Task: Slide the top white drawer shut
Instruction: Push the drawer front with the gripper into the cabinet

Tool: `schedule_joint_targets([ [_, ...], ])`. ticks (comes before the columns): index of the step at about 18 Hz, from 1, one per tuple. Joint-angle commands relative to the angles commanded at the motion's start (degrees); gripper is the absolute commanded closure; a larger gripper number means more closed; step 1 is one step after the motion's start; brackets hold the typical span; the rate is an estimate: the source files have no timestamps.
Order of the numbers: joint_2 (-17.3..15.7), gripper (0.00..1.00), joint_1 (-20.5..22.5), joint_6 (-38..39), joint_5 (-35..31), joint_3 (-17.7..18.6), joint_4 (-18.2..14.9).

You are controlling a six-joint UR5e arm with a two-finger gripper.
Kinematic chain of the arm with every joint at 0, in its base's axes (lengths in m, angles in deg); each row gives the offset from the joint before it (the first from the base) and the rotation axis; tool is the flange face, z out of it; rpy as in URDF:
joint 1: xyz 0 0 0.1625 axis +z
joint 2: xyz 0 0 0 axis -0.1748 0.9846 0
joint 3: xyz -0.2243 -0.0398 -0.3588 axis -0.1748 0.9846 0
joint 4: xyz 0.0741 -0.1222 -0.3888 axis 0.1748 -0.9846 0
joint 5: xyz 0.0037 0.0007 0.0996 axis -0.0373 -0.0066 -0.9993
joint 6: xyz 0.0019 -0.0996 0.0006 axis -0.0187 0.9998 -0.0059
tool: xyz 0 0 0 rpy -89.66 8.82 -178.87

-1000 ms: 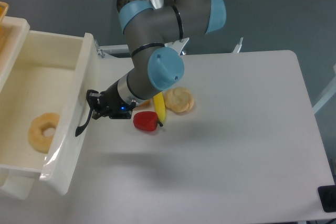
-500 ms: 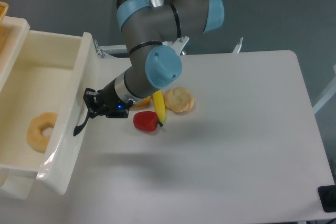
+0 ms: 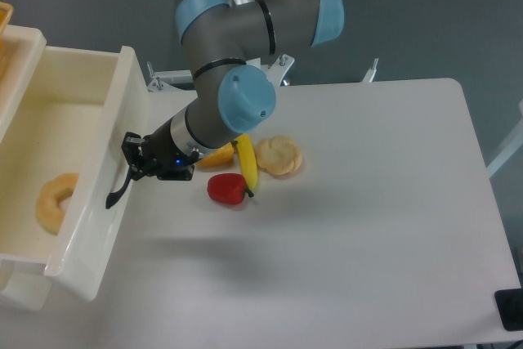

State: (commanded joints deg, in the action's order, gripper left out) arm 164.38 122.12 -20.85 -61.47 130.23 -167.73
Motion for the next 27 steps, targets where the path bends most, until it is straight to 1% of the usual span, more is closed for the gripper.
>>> schedule_joint_targets([
  [20, 0.53, 1.00, -6.24, 1.85, 0.09, 0.00, 0.70],
  [22, 0.53, 1.00, -7.03, 2.89, 0.00, 0.00, 0.70],
  [24, 0.62, 1.00, -7.82, 3.34, 0.00, 0.00, 0.88],
  [27, 0.88, 1.00, -9.23, 4.48, 0.00, 0.09, 2.10],
])
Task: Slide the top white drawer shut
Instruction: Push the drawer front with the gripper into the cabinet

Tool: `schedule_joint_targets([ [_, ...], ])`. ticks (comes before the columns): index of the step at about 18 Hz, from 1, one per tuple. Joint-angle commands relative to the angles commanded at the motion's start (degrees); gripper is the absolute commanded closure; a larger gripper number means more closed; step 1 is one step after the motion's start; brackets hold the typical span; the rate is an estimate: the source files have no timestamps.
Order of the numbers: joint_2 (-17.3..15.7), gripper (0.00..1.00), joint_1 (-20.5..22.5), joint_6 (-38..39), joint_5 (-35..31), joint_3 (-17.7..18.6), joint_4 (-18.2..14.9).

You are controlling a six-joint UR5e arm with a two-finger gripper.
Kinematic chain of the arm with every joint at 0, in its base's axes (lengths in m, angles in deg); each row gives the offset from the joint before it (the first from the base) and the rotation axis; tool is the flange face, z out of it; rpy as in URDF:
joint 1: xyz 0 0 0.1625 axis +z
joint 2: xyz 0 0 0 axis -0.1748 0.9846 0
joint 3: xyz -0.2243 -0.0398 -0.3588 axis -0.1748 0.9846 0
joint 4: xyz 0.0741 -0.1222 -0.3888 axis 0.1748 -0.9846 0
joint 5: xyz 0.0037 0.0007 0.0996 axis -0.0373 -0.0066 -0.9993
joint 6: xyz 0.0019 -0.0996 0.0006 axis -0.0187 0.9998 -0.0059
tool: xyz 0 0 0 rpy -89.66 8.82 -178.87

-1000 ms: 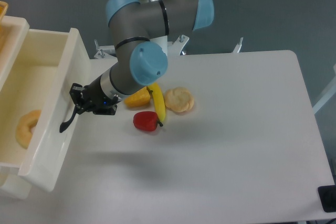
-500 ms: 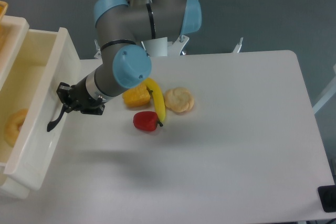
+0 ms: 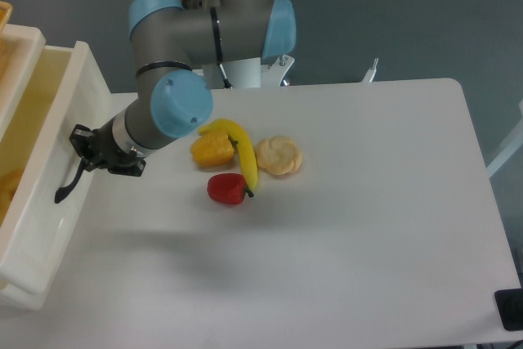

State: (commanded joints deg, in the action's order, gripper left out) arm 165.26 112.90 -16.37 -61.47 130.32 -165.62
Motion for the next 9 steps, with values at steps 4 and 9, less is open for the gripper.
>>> schedule_joint_targets([
  [4, 0.26, 1.00, -1.58, 1.50, -0.09, 0.00, 1.06],
  [9, 0.35, 1.00, -2.55, 1.85, -0.26, 0.09, 1.15],
])
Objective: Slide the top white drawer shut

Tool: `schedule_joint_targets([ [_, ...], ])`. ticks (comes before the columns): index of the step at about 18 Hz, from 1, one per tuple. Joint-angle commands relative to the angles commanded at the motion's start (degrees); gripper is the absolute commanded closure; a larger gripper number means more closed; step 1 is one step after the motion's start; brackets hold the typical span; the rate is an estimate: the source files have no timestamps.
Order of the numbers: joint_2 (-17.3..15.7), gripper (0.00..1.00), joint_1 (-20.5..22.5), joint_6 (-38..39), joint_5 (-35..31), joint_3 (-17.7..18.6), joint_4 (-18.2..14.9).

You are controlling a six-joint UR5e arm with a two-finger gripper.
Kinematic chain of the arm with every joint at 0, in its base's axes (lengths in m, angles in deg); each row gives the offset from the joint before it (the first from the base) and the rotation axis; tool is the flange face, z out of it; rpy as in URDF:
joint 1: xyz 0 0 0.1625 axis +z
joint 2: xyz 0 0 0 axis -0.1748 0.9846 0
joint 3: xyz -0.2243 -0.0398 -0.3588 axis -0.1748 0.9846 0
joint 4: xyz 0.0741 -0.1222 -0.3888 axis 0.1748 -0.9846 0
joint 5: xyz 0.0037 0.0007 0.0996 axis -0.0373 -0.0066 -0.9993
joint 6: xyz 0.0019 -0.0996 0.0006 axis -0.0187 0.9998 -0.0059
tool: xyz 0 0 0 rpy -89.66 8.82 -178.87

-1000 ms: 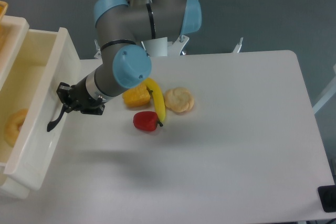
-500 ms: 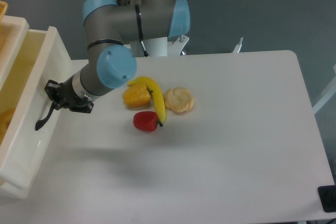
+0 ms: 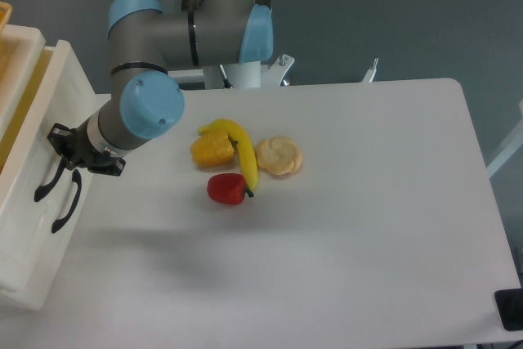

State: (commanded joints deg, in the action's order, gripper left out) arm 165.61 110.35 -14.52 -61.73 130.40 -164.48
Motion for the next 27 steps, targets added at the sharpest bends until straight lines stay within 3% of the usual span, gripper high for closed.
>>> schedule_joint_targets([
  [16, 0.44, 0.98, -0.80, 0.09, -0.09, -0.09, 0.17],
  [19, 0.44, 0.72, 2.26, -0.26, -0.44, -0.09, 1.14],
  [23, 0.35, 0.62, 9.56, -0.70, -0.53, -1.14, 1.58],
  [24, 0.35, 0.54, 11.40, -1.05, -0.61, -1.58, 1.58],
  [25, 0.35, 0.34, 13.25, -1.66, -0.79, -2.02, 1.58],
  [26, 0.35, 0.00, 15.01, -2.10, -1.92, -2.63, 1.67],
  [27, 0.35, 0.00, 16.59, -2.37, -3.59, -3.16, 2.19],
])
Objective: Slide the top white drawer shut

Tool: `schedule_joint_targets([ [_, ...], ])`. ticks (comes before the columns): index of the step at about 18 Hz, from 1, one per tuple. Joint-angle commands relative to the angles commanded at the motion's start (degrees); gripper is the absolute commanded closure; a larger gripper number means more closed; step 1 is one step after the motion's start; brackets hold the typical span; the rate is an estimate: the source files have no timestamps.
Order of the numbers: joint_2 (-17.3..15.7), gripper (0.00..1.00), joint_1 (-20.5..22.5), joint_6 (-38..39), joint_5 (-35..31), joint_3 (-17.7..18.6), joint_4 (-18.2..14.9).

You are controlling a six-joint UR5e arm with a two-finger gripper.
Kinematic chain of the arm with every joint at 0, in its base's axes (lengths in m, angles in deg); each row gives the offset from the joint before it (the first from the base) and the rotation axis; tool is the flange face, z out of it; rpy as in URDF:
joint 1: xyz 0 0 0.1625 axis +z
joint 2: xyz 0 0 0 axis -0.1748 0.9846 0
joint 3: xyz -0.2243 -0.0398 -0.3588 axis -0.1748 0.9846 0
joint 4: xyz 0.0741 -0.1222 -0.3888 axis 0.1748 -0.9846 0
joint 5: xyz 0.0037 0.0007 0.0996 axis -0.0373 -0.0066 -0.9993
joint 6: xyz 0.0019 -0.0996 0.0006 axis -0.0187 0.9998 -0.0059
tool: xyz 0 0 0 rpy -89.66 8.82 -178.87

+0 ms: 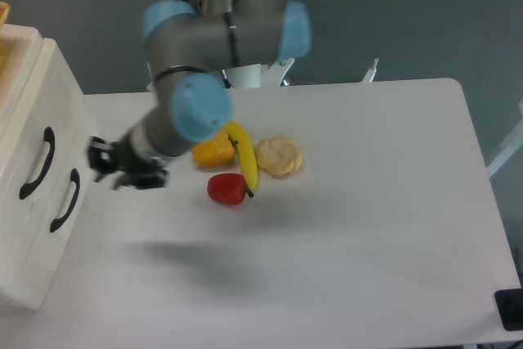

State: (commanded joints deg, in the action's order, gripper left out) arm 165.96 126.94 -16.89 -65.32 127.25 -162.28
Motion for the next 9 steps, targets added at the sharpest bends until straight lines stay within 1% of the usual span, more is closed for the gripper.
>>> schedule_joint_targets([
  [2, 0.00, 0.00, 3.60, -1.05, -2.56, -0.62, 2.02],
  [3, 0.00, 0.00, 5.53, -2.01, -2.91, -0.79, 3.68],
  [5, -0.09, 0.00, 9.23, -5.00, -3.01, -0.88, 8.07],
  [7, -0.09, 0.00, 12.31, -9.47, -3.09, -0.88, 11.77],
  [8, 0.00, 0.00, 13.63, -12.45, -3.09, -0.88, 13.09],
  [9, 0.09, 0.00, 14.94, -15.79, -3.09, -0.88, 13.71],
])
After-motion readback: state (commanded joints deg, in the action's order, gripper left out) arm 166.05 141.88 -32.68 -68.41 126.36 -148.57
